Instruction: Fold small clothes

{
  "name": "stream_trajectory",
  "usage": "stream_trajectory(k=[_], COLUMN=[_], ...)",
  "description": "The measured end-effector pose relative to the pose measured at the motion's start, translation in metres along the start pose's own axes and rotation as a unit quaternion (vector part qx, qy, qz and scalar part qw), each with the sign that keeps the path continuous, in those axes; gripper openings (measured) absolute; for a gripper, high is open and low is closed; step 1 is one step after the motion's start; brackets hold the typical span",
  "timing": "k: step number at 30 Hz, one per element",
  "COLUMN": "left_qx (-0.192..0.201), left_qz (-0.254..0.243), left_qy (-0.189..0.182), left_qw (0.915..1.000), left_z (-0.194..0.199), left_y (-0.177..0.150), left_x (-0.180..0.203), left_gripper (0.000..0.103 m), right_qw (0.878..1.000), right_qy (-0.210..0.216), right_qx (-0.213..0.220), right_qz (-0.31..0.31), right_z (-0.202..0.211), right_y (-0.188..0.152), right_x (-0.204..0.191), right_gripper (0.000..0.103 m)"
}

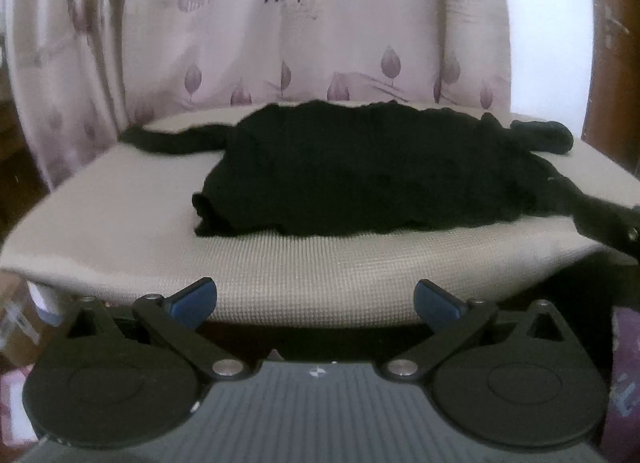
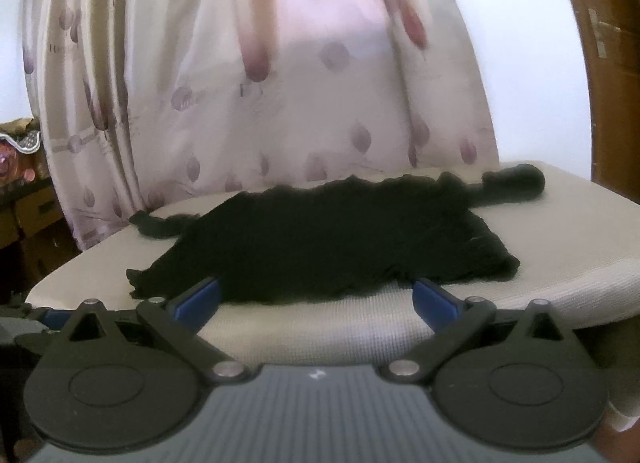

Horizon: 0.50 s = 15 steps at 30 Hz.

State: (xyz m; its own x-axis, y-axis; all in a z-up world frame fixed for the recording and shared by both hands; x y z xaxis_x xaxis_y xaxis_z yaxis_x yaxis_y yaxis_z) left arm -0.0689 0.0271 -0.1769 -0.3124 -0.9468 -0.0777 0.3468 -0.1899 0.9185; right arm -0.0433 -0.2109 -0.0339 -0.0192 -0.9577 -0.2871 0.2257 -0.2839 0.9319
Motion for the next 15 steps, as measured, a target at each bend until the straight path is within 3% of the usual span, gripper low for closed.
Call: stream_trajectory(k=[4,8,10,15], left_qx=[-0.003,0.002,0.011,0.007], left_qz=[0.006,0.017,0.019,0.022], left_qy=[-0.003,-0.005,-0.002,0.004], left_qw=[1.0000,0.9998,0.9997,0.9997], left_z=[0.050,0.087,0.119,0.167], left_y=[-0.027,-0.013,-0.026,-0.009], left_x=[-0.005,-0.021,-0.021,-0.026], left_gripper=[0.103,0.103,0.103,0.103], right_qw=[1.000,0.999,0.999,0.998], right_qy=[0.004,0.012,0.020,0.051], right_qx=[-0.013,-0.033,-0.029,-0.014], right_qz=[0.005,0.010,0.014,0.045], right_z=[-0.009,-0.025,-0.030,-0.042], right_y=[0.002,0.012,0.020,0.043], right_x=[0.001,0.002,0.000,-0.015], right_gripper=[0.103,0.103,0.103,0.103])
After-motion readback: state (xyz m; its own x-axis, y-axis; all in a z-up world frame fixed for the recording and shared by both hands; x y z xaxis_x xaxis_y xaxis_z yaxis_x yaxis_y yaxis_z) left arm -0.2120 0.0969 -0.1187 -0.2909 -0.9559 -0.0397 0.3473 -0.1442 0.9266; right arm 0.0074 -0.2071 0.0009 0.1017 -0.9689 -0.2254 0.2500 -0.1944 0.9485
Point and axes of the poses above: each gripper's, at about its wrist camera, not at the fingertips, and z roughly against the way its jaws point, x to its right, y to its top, the point moved 8 cm from there along -z, roughly the way its jaws point, and after that the axes turned 3 degrees about x, right-handed, at the moved point
